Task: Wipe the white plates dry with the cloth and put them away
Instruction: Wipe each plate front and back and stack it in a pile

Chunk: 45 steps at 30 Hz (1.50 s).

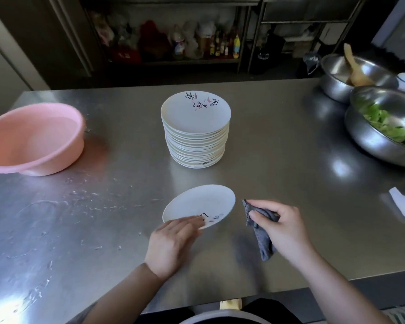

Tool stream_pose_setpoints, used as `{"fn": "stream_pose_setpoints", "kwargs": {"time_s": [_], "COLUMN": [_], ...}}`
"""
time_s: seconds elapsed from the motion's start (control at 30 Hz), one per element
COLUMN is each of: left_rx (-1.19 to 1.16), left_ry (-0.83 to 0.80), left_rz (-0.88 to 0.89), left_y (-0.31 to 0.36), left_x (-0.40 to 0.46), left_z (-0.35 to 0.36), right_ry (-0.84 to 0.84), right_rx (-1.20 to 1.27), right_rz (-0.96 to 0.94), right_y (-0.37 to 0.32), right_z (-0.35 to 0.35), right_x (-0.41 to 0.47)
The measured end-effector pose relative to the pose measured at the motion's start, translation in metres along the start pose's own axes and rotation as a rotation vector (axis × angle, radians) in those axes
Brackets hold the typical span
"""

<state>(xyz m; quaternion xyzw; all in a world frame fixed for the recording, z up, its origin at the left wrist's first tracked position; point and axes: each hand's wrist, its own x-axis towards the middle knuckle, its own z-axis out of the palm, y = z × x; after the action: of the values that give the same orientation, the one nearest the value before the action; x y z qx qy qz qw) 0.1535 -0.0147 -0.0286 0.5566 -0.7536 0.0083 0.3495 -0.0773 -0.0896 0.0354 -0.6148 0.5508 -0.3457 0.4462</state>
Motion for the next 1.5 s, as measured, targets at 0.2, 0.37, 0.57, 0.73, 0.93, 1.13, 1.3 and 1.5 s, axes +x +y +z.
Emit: {"fn": "stream_pose_setpoints", "kwargs": {"time_s": [0.2,0.37,0.57,0.73,0.93,1.13,1.3,1.5], "left_rx": [-0.613,-1.296,-1.444,-1.496,-1.183,-1.106,-1.090,-1.035], "left_ry": [0.394,0.427,0.358,0.450,0.546,0.482,0.483,0.492], "left_rz": [-0.986,-1.162,-1.043,-0.985,-0.971,-0.833,-0.764,-0.791], "left_y": [0.013,0.023,0.041,0.038,0.035,0.047,0.045,0.043], "left_x": [0.053,0.074,0.084,0.093,0.094,0.090,0.090,0.084], "left_z": [-0.041,-0.067,-0.084,-0.101,-0.117,-0.120,-0.129,-0.134], "right_ry": [0.027,0.012,0.096,-0.093,0.085,0.050,-0.110,-0.059], "right_rx": [0.126,0.011,-0.390,-0.364,-0.178,-0.135,-0.248,-0.179], "right_rz": [-0.163,-0.394,-0.751,-1.009,-0.728,-0.646,-0.972,-0.671], "right_y": [-0.047,-0.092,-0.133,-0.119,-0.127,-0.167,-0.169,-0.178], "right_z": [0.001,0.014,0.050,0.053,0.035,0.049,0.076,0.074], "right_x": [0.011,0.021,0.029,0.019,0.046,0.059,0.034,0.053]}}
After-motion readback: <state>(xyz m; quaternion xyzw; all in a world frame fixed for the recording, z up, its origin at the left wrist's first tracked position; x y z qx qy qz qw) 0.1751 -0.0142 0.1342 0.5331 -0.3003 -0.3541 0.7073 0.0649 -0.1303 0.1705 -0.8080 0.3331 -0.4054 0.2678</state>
